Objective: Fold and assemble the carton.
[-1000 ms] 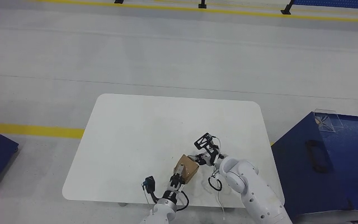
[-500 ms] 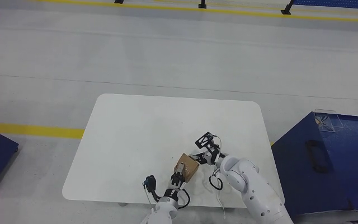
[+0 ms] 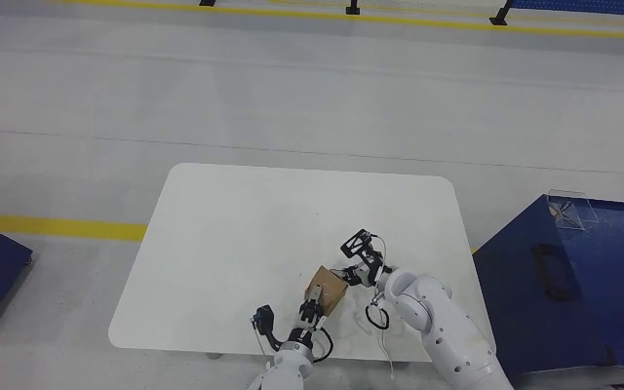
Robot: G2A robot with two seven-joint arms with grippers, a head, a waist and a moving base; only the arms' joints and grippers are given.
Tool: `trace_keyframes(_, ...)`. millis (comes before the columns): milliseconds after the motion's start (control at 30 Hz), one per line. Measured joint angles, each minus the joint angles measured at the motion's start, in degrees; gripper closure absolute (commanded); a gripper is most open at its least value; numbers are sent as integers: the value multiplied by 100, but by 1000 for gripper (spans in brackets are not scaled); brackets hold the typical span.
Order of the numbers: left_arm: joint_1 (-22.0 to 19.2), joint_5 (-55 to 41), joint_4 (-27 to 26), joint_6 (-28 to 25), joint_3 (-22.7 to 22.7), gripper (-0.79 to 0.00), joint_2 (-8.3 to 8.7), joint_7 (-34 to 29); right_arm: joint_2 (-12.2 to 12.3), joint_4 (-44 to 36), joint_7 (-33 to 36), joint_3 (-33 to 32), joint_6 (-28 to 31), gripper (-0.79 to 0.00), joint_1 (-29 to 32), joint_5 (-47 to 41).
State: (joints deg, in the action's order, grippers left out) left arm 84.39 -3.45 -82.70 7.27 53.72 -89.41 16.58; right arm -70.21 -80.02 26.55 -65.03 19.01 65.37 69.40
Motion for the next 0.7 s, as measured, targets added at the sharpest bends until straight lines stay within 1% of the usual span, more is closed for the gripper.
trace_keyframes(33, -9, 3, 20, 10, -2, -471, -6, 13, 0, 8, -5, -1, -2, -785, -5, 13)
trace_keyframes(433, -87, 59, 215, 62, -42, -514, -74, 197, 17, -1, -78, -77, 8, -785, 28, 14)
trace_keyframes(467, -86, 58, 219, 57, -41, -502, -78, 205, 18, -3, -81, -78, 7, -785, 31, 14)
trace_keyframes(633, -78, 72, 228, 48, -31, -489, -96, 232, 15, 23, -84, -61, 34, -785, 24, 3)
trace_keyframes(700, -74, 80, 232, 62, -24, -496, -101, 240, 11, 20, -158, -76, -10, -785, 22, -36)
